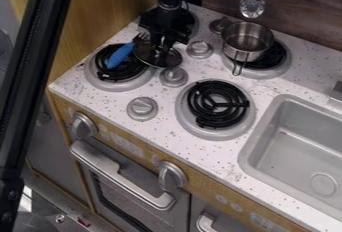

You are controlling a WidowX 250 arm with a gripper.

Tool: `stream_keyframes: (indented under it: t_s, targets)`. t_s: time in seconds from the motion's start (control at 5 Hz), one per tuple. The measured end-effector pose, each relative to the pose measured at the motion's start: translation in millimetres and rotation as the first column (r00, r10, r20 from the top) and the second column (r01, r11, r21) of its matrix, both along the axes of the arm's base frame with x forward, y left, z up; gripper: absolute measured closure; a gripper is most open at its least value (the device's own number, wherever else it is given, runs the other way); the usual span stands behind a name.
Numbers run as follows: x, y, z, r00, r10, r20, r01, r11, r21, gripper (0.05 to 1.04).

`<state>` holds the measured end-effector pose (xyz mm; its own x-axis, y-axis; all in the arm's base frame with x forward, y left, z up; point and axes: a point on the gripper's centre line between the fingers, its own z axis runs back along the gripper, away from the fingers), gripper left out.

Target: Place the silver lid on the bottom right burner

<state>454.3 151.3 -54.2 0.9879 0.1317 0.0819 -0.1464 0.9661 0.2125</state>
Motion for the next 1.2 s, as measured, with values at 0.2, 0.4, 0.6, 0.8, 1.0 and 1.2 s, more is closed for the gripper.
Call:
stream_keyframes:
  t_s: [0.2,0.4,0.6,0.8,1.0,1.2]
  targets:
    - [-4.3,-1.3,3.0,1.0,-0.013,-0.011,0.013,1.0,0.002,0.827]
    - [-5.4,-7.8,29.9,0.999,-0.033,0.039,0.032,0.999,0.02,0.827]
    - [-2.6,-50.7,59.3,0.988,-0.088,0.124,0.087,0.996,0.014,0.827]
    - [-25.0,-92.2,48.0,0.989,-0.098,0.109,0.106,0.992,-0.063,0.827]
    - [-46.4,-133.5,22.8,0.99,-0.119,0.08,0.129,0.981,-0.143,0.827]
    - [-57.0,-164.2,7.5,0.987,-0.148,0.069,0.158,0.968,-0.194,0.827]
